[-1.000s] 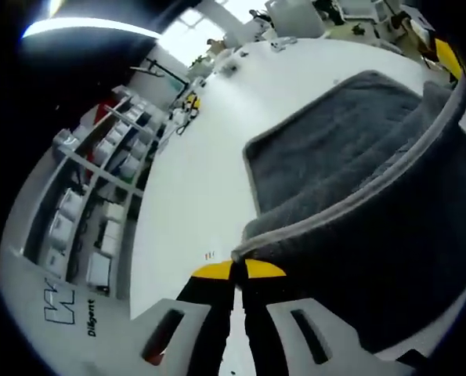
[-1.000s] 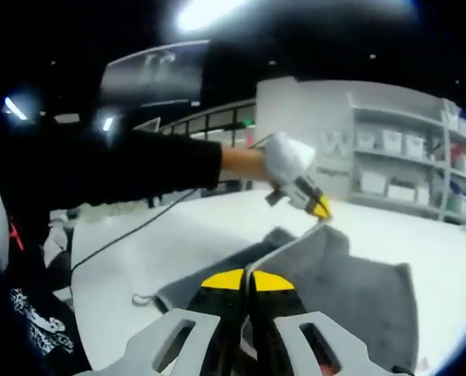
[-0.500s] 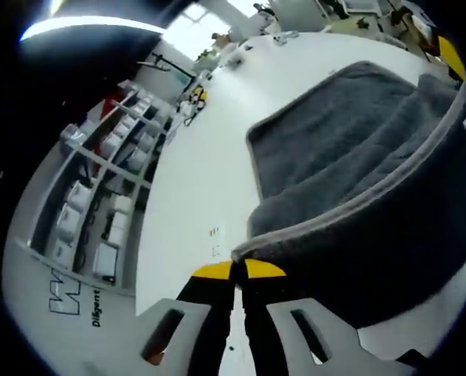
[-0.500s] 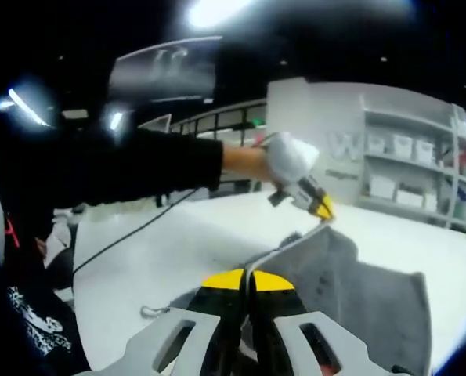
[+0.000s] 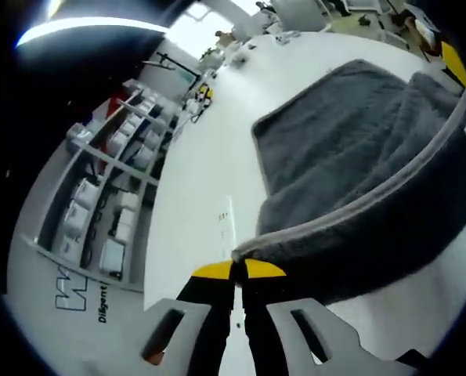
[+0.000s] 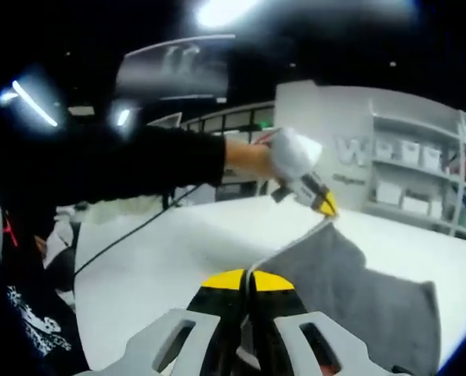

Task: Open the folded towel by lifting each exposed corner and separating the folded layers until the towel lies flat within the target outline without major curled edges

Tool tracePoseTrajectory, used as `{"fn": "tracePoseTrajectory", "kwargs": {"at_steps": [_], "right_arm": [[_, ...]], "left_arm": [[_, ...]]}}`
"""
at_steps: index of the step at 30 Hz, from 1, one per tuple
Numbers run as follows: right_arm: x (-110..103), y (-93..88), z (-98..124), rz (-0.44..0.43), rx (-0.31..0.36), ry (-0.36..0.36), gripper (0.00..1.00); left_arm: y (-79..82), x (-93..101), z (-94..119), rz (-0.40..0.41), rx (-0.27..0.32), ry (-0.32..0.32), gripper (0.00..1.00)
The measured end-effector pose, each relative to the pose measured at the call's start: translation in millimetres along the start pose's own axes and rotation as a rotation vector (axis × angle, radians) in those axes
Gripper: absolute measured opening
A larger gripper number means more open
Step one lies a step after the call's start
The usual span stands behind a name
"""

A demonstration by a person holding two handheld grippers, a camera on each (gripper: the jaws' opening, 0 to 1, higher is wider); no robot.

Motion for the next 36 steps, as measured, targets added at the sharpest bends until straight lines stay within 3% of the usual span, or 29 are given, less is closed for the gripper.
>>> {"fn": "tracePoseTrajectory", "kwargs": {"at_steps": [12, 36], "right_arm": [[-17.3, 8.6, -23.0, 0.023, -0.006, 0.035, 0.00], [-53.7, 33.1, -59.2, 0.116, -0.019, 0.086, 0.00]], "left_arm": [[-17.8, -5.4, 17.3, -0.026, -0.029, 0.017, 0.02], [-64.3, -17.2, 78.2, -0.021, -0.074, 0.103, 0.02]]}}
Point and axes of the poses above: the point that each gripper's makers call its tool centre point, and the gripper's own axes: z roughly backward along the fingers, x roughly to its right, y roughly out of its top, the point moved 8 cm from there along z, roughly backward along the fingers, and after that the axes turned 5 degrees about y, right-handed, at the moved point
